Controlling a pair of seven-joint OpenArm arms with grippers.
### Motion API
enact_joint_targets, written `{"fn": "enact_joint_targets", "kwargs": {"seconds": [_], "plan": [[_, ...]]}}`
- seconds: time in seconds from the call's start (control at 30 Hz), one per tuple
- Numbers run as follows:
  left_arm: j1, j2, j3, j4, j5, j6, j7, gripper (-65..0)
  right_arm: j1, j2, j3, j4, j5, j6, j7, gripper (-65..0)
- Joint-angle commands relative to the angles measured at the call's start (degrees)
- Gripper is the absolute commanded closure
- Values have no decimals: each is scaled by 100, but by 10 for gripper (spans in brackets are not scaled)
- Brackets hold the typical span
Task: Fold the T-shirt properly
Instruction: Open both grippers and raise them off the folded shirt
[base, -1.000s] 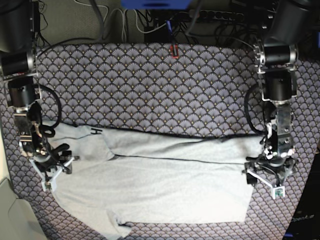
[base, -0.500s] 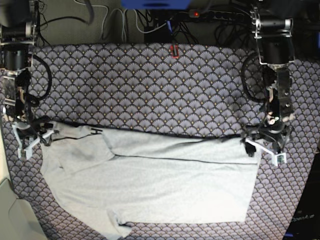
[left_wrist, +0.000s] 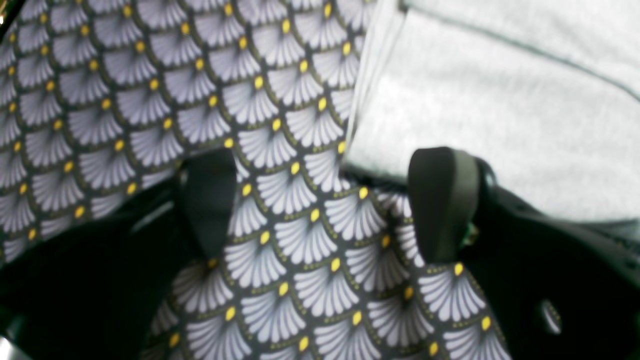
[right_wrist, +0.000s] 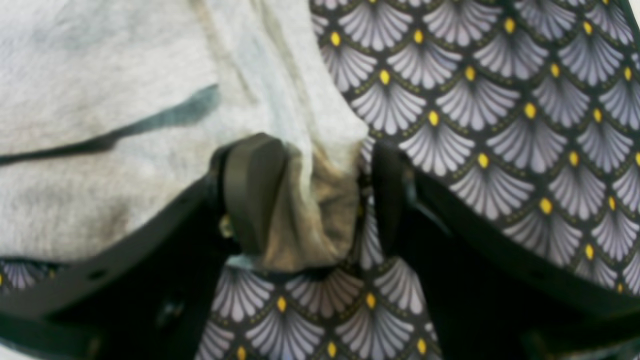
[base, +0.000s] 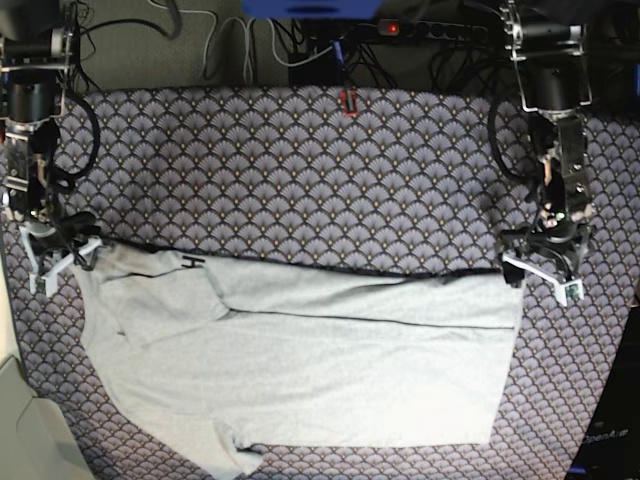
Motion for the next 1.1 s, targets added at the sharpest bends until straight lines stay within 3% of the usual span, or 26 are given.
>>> {"fn": "enact_joint_targets", "kwargs": {"seconds": [0.0,0.1,0.33,0.57,0.73,1.07], "plan": [[-140,-80,-21,95,3,-14,-131,-528,45,118,20,83,-12,15,63,-323],[-158,-71,-21,86,3,-14,-131,-528,1,-5,37,91,-12,15,63,-281],[-193,35,-3,86,12,-14,-157,-528,-25,-58,20,74,-12,15,28,0],[-510,193,-21,-775,12,-14,-193,-528,-34,-120,11,65,-12,15,19,0],[-562,255,14,-1188,3,-14,-852,-528,-43,-129,11,56,-12,15,11,0],[-993,360,6,-1901,3,-49,-922,-525,-184,-129,11,83,-12,15,11,0]]}}
